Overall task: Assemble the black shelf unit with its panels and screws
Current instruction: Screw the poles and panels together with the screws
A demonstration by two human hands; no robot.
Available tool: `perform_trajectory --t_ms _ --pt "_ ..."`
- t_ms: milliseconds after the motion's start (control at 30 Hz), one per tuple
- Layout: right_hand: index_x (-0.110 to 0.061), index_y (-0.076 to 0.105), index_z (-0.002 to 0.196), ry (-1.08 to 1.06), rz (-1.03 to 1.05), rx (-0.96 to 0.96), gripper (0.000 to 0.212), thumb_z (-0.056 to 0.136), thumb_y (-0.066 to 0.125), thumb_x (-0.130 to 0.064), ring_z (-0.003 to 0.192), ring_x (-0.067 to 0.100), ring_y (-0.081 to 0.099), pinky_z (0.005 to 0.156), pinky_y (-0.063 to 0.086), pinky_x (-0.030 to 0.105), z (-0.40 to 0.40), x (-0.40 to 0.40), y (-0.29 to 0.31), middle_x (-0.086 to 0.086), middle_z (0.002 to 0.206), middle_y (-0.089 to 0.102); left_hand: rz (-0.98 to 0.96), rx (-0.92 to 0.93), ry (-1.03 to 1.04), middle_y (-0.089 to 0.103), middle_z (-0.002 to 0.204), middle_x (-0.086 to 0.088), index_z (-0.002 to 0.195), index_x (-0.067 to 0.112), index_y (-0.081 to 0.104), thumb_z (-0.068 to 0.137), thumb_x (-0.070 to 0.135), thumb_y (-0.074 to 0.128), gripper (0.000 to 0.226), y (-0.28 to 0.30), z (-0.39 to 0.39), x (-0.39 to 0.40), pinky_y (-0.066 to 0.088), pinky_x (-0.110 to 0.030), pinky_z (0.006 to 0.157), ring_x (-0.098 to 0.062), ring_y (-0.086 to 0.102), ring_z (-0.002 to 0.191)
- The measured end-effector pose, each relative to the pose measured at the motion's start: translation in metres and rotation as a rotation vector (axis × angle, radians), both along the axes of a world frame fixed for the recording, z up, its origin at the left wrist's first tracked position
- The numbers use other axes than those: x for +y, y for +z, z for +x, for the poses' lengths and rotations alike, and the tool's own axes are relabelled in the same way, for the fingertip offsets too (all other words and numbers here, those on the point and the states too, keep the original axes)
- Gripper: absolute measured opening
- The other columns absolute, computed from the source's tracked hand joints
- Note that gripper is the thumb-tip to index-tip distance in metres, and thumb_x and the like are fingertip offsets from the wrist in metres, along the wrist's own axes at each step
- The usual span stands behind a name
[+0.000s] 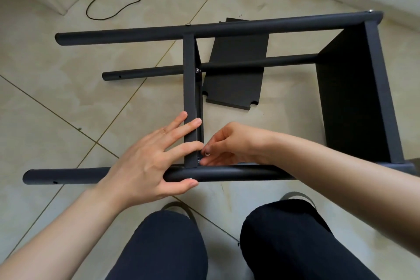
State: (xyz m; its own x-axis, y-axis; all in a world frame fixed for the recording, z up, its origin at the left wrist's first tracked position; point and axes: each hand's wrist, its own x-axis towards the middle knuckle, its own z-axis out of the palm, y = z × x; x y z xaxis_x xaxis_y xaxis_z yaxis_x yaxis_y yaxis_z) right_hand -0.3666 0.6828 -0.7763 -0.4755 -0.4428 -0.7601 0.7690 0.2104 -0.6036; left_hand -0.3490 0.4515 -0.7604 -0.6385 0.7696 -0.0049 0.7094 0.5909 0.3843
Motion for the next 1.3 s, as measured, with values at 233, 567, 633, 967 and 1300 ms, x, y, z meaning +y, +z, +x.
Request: perform_trajectory --t_ms 233,567,633,967,1300 --pt "-0.020 0.079 0.072 0.064 -0.038 -0.028 0.020 0.089 0.071 -0.015 0.071 0.009 0.070 0.066 0.055 0.021 -0.004 0.004 0.000 0.002 0.081 0.075 0.013 -0.012 0.015 0.026 0.165 0.003 0.135 0.027 0.057 0.088 0.062 0.056 0.059 0.002 0.002 0.006 0.037 -0.035 0.105 -0.019 0.014 0.155" --pt "-0.015 0.070 0.078 0.149 -0.014 0.015 0.016 0.087 0.068 -0.003 0.062 0.009 0.064 0.069 0.054 0.024 -0.007 -0.012 -0.006 0.000 0.072 0.070 0.001 -0.002 0.014 0.027 0.164 0.001 0.135 0.025 0.059 0.088 0.061 0.057 0.060 0.002 0.002 0.005 0.037 -0.034 0.104 -0.021 0.015 0.155" --pt "-0.016 0.068 0.074 0.139 -0.029 0.027 0.020 0.087 0.067 -0.001 0.061 0.010 0.061 0.070 0.052 0.026 -0.008 -0.013 -0.008 0.000 0.068 0.068 0.003 0.000 0.013 0.027 0.165 0.002 0.136 0.026 0.058 0.088 0.061 0.057 0.060 0.002 0.002 0.005 0.038 -0.035 0.103 -0.021 0.015 0.155" --pt "-0.012 0.071 0.080 0.144 -0.039 0.024 0.015 0.089 0.065 -0.002 0.062 0.008 0.063 0.069 0.053 0.023 -0.008 -0.010 -0.010 -0.001 0.070 0.070 0.012 -0.004 0.019 0.026 0.165 0.003 0.135 0.026 0.059 0.087 0.061 0.057 0.059 0.003 0.003 0.007 0.042 -0.037 0.102 -0.021 0.015 0.155" --pt "-0.009 0.071 0.095 0.182 -0.046 -0.014 0.007 0.091 0.065 -0.006 0.079 0.014 0.065 0.078 0.054 0.024 -0.010 -0.009 -0.010 0.006 0.089 0.071 0.028 0.001 0.010 0.025 0.165 0.004 0.134 0.027 0.057 0.088 0.062 0.057 0.058 0.000 0.002 0.005 0.042 -0.035 0.100 -0.020 0.014 0.155"
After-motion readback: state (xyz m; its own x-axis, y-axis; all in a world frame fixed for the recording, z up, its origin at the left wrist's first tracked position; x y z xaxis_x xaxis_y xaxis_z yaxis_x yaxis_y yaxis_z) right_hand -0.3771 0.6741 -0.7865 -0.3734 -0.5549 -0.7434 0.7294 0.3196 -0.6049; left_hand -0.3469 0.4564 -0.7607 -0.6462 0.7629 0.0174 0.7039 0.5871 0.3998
